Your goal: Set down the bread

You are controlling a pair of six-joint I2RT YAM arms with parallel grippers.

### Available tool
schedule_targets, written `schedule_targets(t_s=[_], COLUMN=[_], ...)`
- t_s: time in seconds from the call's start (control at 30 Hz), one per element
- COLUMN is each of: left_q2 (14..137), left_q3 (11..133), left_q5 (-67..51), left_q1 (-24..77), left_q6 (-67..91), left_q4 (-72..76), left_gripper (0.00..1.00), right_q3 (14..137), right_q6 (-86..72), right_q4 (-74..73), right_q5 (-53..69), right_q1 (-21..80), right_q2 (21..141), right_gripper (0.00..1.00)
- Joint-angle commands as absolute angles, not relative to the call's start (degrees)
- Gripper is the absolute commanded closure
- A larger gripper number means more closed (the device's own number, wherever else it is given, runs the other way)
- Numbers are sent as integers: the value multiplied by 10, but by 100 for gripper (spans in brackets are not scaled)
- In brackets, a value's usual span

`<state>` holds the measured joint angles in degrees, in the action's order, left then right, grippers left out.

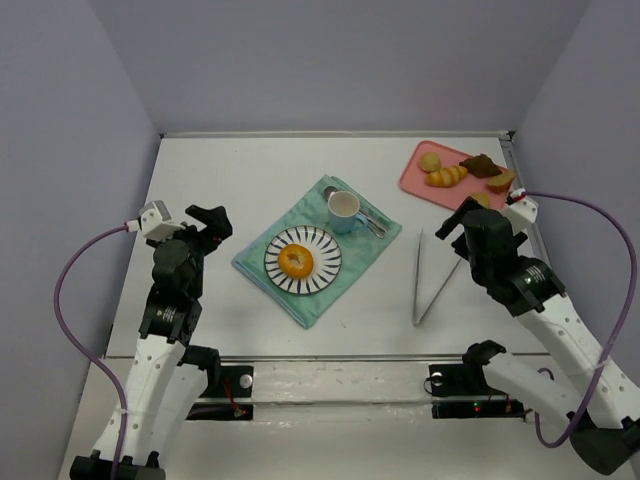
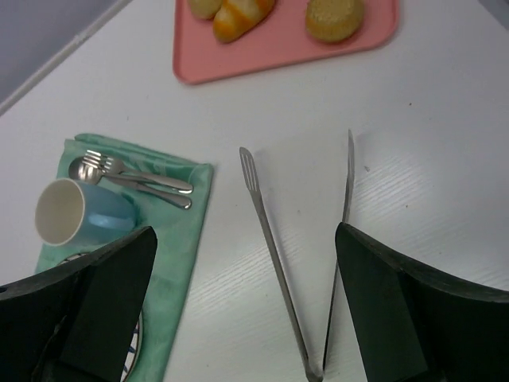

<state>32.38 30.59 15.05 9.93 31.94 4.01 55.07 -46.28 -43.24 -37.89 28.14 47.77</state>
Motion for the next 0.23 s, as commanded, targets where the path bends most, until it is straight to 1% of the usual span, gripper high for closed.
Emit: schedule_targets(t_s=[0.0,0.2], left_q2=[329,341], left_q3=[306,309], left_q5=[157,159], left_q1=[98,97], left_q6=[317,319], left_q4=[59,61], left_gripper=[1,1], right_q3=[552,535], right_q6=[-467,-435], right_q4=[-436,-435], right_q5=[-462,-488], right_q1=[279,279], right_q2=[440,395], right_gripper=[0,0])
